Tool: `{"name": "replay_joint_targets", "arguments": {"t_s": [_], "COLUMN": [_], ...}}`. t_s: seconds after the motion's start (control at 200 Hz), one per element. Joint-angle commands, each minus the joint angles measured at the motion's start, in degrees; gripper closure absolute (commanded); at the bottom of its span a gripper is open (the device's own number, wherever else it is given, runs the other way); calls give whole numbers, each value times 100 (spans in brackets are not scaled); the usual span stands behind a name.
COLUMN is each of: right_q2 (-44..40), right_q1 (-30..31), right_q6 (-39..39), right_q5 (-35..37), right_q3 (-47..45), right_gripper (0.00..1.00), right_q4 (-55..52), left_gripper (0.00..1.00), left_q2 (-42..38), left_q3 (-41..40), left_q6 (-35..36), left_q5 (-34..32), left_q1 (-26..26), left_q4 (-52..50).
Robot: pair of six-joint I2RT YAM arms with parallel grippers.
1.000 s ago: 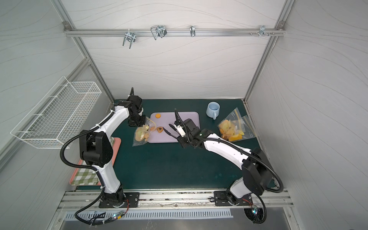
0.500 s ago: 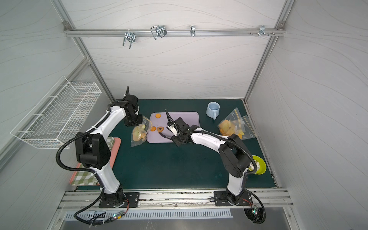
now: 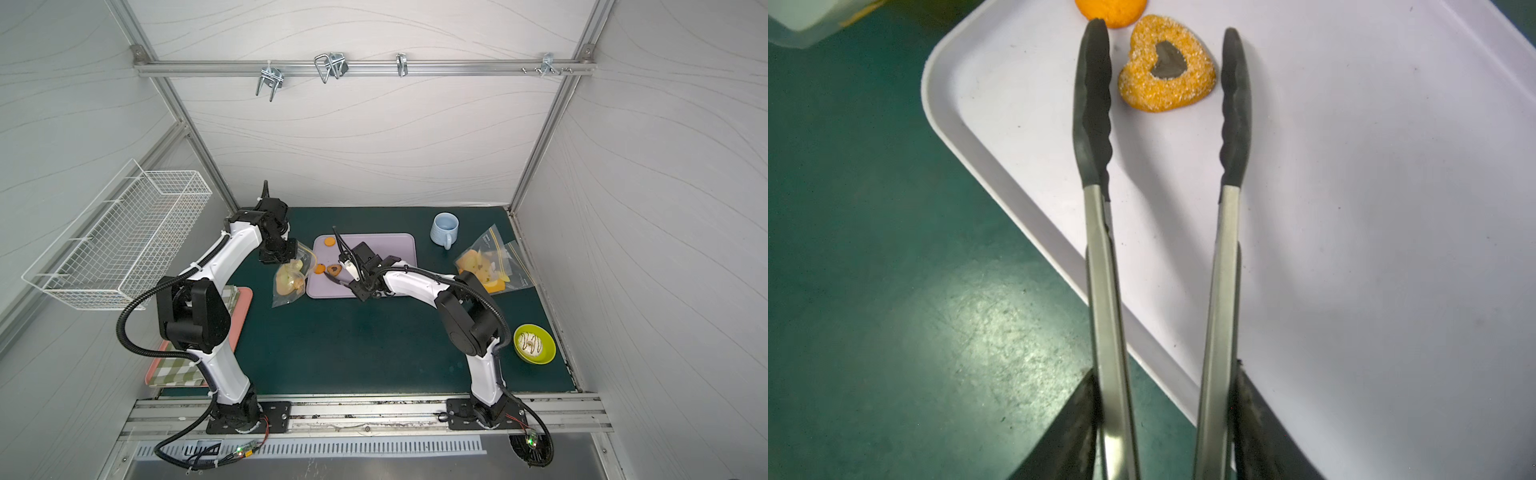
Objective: Put the cookies into a resealable bag to prevent moisture
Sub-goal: Pick up the cookie from the tray, then place the cookie in the ziploc bag.
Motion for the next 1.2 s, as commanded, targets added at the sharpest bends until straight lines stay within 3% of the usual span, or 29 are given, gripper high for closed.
{"name": "replay_joint_targets", "arguments": {"t_s": [0.0,0.205,0.425,0.68,0.85,1.19], "right_q2": [65,-336,-1601,-2447,-2411,-1534], "right_q1": [39,21,23,43,258,464], "right_q6": [-94,91,368,281,148,-6], "right_q5": [16,286,847,318,-225,-520], "right_q3": [112,-209,-962,-1097,-822,-132], "right_gripper": [58,63,63,64,64,64], "right_q4": [-62,178,735,803,713,511], "left_gripper": [100,100,100,100,100,100], "left_q2": [-163,-137,-98,-72,-71,-81], "left_q3": [0,2,0,0,-1,-4], "left_q6": [5,27,33,50,75,79], "left_q5": [53,203,386,542,606,720], "left_q1": [40,40,40,40,40,40], "left_q4": [35,56,61,62,82,91]}}
